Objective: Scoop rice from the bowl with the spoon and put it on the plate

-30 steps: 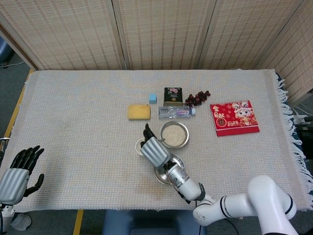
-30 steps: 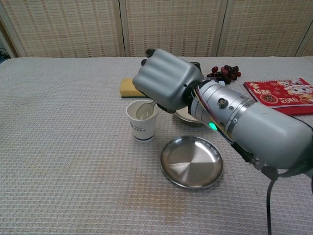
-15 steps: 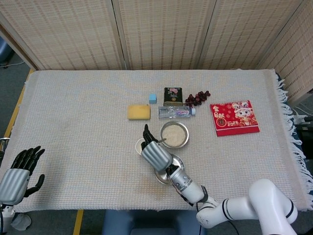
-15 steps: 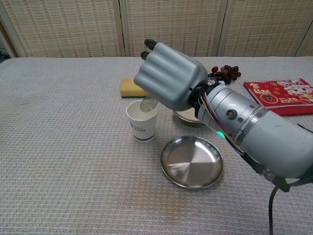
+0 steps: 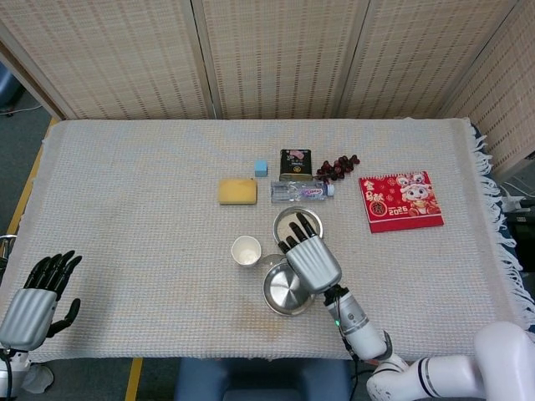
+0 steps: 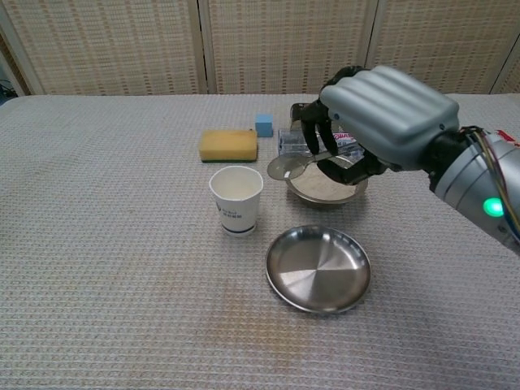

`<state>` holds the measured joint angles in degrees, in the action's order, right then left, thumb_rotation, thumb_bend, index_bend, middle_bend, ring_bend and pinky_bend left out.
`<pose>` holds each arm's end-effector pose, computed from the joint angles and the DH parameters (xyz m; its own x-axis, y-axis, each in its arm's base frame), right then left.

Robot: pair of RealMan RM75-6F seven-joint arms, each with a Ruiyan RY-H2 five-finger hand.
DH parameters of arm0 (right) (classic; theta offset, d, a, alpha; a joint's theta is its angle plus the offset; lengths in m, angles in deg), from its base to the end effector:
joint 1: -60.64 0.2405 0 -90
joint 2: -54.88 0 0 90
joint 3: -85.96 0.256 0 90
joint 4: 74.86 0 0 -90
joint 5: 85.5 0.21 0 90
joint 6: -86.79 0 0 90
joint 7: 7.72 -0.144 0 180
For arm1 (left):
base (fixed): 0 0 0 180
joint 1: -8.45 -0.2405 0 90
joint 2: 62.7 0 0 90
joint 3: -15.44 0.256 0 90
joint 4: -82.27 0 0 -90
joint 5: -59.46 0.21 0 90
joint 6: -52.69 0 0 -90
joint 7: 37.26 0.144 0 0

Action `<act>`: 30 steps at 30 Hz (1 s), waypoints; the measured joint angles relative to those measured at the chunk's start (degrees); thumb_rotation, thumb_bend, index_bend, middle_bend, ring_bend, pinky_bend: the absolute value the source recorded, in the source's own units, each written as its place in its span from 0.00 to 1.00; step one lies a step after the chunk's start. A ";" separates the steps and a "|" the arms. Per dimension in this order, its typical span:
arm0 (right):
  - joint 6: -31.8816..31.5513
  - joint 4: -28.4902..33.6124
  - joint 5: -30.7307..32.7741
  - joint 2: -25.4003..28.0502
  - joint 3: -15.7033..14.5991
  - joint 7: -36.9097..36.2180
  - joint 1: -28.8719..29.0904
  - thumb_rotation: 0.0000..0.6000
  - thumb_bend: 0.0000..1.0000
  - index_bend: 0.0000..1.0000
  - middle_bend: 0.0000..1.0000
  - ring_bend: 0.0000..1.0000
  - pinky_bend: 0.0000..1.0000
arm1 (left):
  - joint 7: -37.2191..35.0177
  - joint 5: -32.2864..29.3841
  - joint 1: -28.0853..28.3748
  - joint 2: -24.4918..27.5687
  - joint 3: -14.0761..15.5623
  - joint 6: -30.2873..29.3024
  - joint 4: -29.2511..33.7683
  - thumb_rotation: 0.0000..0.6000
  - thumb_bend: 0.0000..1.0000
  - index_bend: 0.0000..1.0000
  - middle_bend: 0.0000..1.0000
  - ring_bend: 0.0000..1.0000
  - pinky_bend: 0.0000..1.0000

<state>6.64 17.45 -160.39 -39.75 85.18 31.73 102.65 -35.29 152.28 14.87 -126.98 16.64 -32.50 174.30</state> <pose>-0.1062 -0.2756 -0.0194 0.5623 0.0976 0.8211 -0.6861 -0.4992 0.5292 -0.2972 0.1730 0.1427 0.4433 0.0536 0.8948 0.8892 -0.1524 -0.4314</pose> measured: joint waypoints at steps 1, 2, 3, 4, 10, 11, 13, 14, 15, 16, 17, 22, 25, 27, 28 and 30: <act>0.43 -0.15 -0.17 0.44 -0.53 -2.63 -0.88 1.00 0.36 0.92 0.58 0.22 0.13 | 0.26 0.02 0.07 -0.11 0.03 0.18 0.06 1.00 0.47 0.00 0.00 0.00 0.07; 1.27 -0.67 -0.41 0.84 -1.30 -5.69 -2.08 1.00 0.36 0.92 0.58 0.22 0.13 | 0.51 0.05 0.18 -0.24 0.07 0.43 0.12 1.00 0.47 0.00 0.00 0.00 0.07; 2.09 -1.35 -0.59 0.97 -1.84 -7.49 -2.90 1.00 0.36 0.92 0.58 0.22 0.13 | 0.60 0.05 0.25 -0.31 0.10 0.60 0.17 1.00 0.47 0.00 0.00 0.00 0.07; 2.90 -2.25 -0.79 0.93 -2.24 -8.78 -3.54 1.00 0.36 0.91 0.58 0.22 0.13 | 0.68 0.04 0.31 -0.36 0.13 0.73 0.21 1.00 0.47 0.00 0.00 0.00 0.07; 7.43 -10.08 -2.70 -2.85 -3.46 -12.80 -5.45 1.00 0.36 0.88 0.58 0.22 0.13 | 0.68 -0.58 0.49 -0.45 0.00 1.22 0.00 1.00 0.47 0.00 0.00 0.00 0.08; 8.40 -11.43 -3.16 -3.90 -3.50 -13.71 -5.65 1.00 0.36 0.86 0.58 0.22 0.13 | 0.55 -0.68 0.51 -0.42 -0.02 1.30 -0.03 1.00 0.47 0.00 0.00 0.00 0.08; 9.46 -13.14 -3.95 -5.22 -3.48 -14.60 -5.87 1.00 0.36 0.81 0.58 0.21 0.13 | 0.23 -0.79 0.54 -0.38 -0.05 1.39 -0.08 1.00 0.47 0.00 0.00 0.00 0.08; 10.10 -14.03 -4.52 -5.91 -3.41 -14.93 -5.98 1.00 0.36 0.76 0.57 0.21 0.13 | -0.01 -0.88 0.56 -0.31 -0.07 1.42 -0.15 1.00 0.47 0.00 0.00 0.00 0.09; 10.56 -14.53 -4.88 -6.28 -3.34 -15.13 -6.05 1.00 0.36 0.69 0.55 0.19 0.13 | -0.17 -0.97 0.56 -0.26 -0.10 1.45 -0.21 1.00 0.47 0.00 0.00 0.00 0.09; 11.00 -14.84 -5.09 -6.50 -3.26 -15.22 -6.12 1.00 0.36 0.64 0.53 0.17 0.13 | -0.30 -1.08 0.58 -0.23 -0.13 1.50 -0.27 1.00 0.47 0.00 0.00 0.00 0.09; 11.57 -15.03 -5.15 -6.63 -3.16 -15.15 -6.20 1.00 0.36 0.52 0.47 0.14 0.13 | -0.47 -1.22 0.60 -0.19 -0.17 1.58 -0.32 1.00 0.47 0.00 0.00 0.00 0.09; 14.11 -14.51 -4.60 -6.39 -2.63 -14.35 -6.49 1.00 0.36 0.17 0.31 0.06 0.09 | -0.75 -1.79 0.77 -0.17 -0.32 2.07 -0.46 1.00 0.48 0.00 0.00 0.00 0.09; 14.48 -14.11 -4.66 -6.06 -2.40 -14.05 -6.71 1.00 0.36 0.11 0.28 0.05 0.08 | -0.75 -1.89 0.79 -0.18 -0.34 2.14 -0.44 1.00 0.48 0.00 0.00 0.00 0.09; 14.53 -13.97 -4.93 -5.91 -2.36 -14.06 -6.79 1.00 0.34 0.07 0.26 0.05 0.08 | -0.72 -1.90 0.80 -0.19 -0.34 2.17 -0.37 1.00 0.47 0.00 0.00 0.00 0.10; 14.55 -13.83 -5.13 -5.76 -2.35 -14.10 -6.86 1.00 0.32 0.06 0.25 0.04 0.08 | -0.71 -1.91 0.82 -0.18 -0.33 2.20 -0.27 1.00 0.47 0.00 0.00 0.00 0.10; 14.47 -12.83 -5.32 -4.87 -2.37 -13.90 -7.10 1.00 0.30 0.04 0.22 0.03 0.07 | -0.71 -1.89 0.78 -0.12 -0.29 2.19 -0.22 1.00 0.47 0.00 0.00 0.00 0.10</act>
<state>21.10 4.62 -165.70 -44.62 82.81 17.83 95.55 -36.00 150.39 15.65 -127.10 16.35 -30.31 174.08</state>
